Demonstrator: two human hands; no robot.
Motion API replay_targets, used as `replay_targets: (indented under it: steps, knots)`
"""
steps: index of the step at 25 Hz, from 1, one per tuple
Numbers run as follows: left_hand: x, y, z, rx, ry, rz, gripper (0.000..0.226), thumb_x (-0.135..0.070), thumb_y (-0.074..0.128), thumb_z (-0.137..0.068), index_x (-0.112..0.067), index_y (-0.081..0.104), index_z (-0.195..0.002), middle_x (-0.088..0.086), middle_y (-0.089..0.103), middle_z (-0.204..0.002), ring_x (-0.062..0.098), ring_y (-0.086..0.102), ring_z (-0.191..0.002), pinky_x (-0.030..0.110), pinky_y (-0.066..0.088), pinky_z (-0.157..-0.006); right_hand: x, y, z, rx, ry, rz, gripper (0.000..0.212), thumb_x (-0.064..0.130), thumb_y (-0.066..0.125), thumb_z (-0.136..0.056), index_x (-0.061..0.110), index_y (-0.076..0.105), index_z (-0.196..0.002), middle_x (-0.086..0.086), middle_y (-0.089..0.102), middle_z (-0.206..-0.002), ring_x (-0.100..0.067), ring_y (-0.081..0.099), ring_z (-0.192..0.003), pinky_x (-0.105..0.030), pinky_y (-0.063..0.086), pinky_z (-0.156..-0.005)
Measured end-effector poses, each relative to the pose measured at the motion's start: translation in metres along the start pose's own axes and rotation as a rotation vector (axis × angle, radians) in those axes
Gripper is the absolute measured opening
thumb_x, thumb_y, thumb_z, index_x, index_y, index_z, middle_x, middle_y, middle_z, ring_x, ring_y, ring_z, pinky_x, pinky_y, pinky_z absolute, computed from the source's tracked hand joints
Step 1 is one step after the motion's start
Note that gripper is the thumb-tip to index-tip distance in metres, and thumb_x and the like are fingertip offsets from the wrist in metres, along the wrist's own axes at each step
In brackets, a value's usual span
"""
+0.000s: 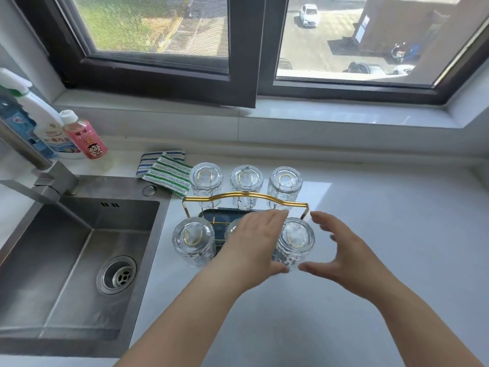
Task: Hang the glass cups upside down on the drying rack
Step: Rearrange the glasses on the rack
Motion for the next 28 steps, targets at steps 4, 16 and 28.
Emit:
replay_targets:
  steps: [4, 16, 28]
  knots:
    - [-0.004, 0.008, -0.026, 0.117, -0.056, -0.113, 0.083, -0.045, 0.073, -0.069, -0.015, 0.032, -0.134, 0.005, 0.049, -0.135, 0.026, 0.035, -0.126, 0.03, 0.017, -0.104, -0.008, 0.016, -0.002, 0.04, 0.036, -0.097, 0.093, 0.034, 0.083, -0.057, 0.034, 0.029, -0.134, 0.014, 0.047, -0.134, -0.003, 0.045, -0.121, -0.032, 0.04, -0.102]
    - [-0.011, 0.009, -0.028, 0.074, -0.061, -0.03, 0.085, -0.048, 0.075, -0.064, -0.027, 0.035, -0.136, -0.005, 0.051, -0.137, 0.017, 0.031, -0.128, 0.019, 0.003, -0.097, -0.012, 0.018, -0.002, -0.072, -0.008, -0.286, 0.066, 0.038, 0.084, -0.052, 0.043, 0.049, -0.109, 0.027, 0.06, -0.106, 0.012, 0.054, -0.1, -0.003, 0.045, -0.079]
    - [-0.007, 0.008, -0.028, 0.093, -0.091, 0.0, 0.083, -0.047, 0.074, -0.067, -0.031, 0.032, -0.138, -0.008, 0.047, -0.14, 0.014, 0.026, -0.127, 0.026, 0.013, -0.103, -0.012, 0.021, -0.006, -0.054, 0.0, -0.294, 0.071, 0.047, 0.081, -0.049, 0.043, 0.045, -0.11, 0.027, 0.058, -0.109, 0.014, 0.053, -0.1, -0.004, 0.046, -0.079]
Point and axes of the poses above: each hand's wrist, its own z-axis away from the middle knuckle, its own y-axis out of the palm, x = y × z, the point moved 2 cm from there along -z, towards the middle knuckle
